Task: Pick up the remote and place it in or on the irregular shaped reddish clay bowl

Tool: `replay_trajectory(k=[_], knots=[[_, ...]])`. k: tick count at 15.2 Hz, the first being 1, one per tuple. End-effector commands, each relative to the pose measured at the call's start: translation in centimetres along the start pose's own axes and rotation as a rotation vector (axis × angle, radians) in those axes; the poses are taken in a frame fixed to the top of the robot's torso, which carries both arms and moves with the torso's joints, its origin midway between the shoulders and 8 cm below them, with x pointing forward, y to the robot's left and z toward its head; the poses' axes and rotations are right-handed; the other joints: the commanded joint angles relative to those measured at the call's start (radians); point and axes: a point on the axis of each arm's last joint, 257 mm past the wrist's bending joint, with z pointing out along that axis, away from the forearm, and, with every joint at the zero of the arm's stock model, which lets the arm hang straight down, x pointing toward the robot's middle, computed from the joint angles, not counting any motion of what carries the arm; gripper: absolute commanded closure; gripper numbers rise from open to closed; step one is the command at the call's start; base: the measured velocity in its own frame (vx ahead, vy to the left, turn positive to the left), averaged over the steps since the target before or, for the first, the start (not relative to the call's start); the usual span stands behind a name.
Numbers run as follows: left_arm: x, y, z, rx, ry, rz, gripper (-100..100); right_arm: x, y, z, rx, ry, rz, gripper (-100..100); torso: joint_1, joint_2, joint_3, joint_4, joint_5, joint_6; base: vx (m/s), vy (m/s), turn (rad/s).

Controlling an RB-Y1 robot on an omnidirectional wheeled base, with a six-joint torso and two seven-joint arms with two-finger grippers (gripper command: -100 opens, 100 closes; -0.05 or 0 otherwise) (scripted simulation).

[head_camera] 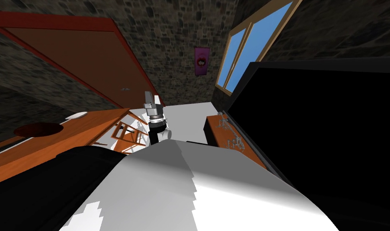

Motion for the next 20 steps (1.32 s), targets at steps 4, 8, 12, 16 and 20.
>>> replay_trajectory(k=[4,8,12,16,20], knots=[[0.0,0.0,0.0,0.0,0.0,0.0,0,-1.2,-1.1,1.2,0.003,0.002,-0.014,-100,0.002,0.002,0.002,0.001,0.0,0.0,-0.011,-0.016,0.018],[0.0,0.0,0.0,0.0,0.0,0.0,0,-1.3,-1.1,1.3,0.002,0.004,-0.014,100,0.002,0.002,0.001,0.001,0.0,-0.001,0.0,0.0,0.0],[0.0,0.0,0.0,0.0,0.0,0.0,0,0.0,0.0,0.0,-0.001,0.003,-0.003,100,0.003,0.002,0.001,0.0,0.002,0.0,0.004,0.004,-0.018],[0.0,0.0,0.0,0.0,0.0,0.0,0,-1.5,1.0,-0.5,0.0,-0.033,0.034,100,0.004,0.002,0.001,0.0,0.002,0.0,0.004,0.019,0.04],[0.0,0.0,0.0,0.0,0.0,0.0,0,-3.5,2.5,-1.3,0.001,-0.083,0.091,100,0.015,0.001,0.001,0.0,0.003,0.001,0.02,0.137,0.134]])
